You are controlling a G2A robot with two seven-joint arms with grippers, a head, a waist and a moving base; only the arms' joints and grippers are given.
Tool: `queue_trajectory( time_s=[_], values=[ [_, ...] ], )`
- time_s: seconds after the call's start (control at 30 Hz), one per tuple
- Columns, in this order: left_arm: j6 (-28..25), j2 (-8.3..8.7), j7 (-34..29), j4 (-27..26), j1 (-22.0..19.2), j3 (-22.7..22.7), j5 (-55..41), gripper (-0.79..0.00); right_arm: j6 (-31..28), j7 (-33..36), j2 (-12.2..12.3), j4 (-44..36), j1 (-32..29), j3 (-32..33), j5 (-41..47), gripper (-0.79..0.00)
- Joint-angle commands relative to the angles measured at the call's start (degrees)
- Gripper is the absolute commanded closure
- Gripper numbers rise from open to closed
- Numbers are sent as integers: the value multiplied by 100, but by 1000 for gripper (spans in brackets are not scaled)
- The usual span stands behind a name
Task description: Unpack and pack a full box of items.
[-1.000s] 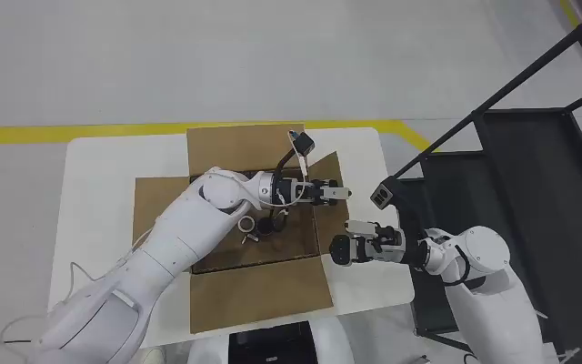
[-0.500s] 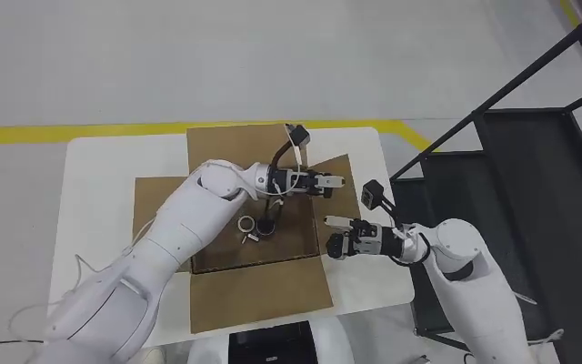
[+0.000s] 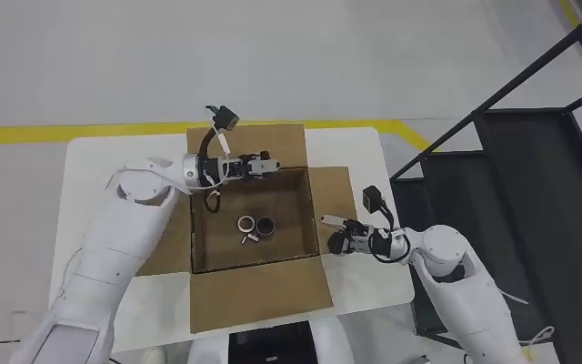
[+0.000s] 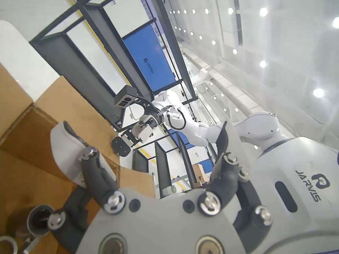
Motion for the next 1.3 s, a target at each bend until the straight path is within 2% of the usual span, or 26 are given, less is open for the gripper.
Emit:
queue_trajectory(
  time_s=[0.0,0.17,0.5,0.7,0.93,1.1,1.27],
  values=[
    [285,140,72,-587,455,-507,198,-785,-22,12,1,68,52,-117,-65,-785],
    [658,340,125,-1282,1123,-1314,320,-785,-41,-38,1,247,226,-355,-207,-785],
    [802,563,240,-1702,1951,-2527,41,-785,-92,-138,-29,595,636,-836,-247,-785],
    [710,646,478,-1678,2399,-3114,-74,-785,-133,-163,19,141,741,-624,-256,-785],
    [469,699,981,-1271,2963,-3658,-139,-785,-54,41,73,-804,915,-541,-307,-785],
    [189,709,1365,-920,3248,-3841,-81,-785,-61,112,48,-915,1624,-1274,-1254,-785],
    [189,709,1365,-920,3248,-3841,-81,-785,55,126,-46,-519,2495,-2382,-2652,-785]
  ],
)
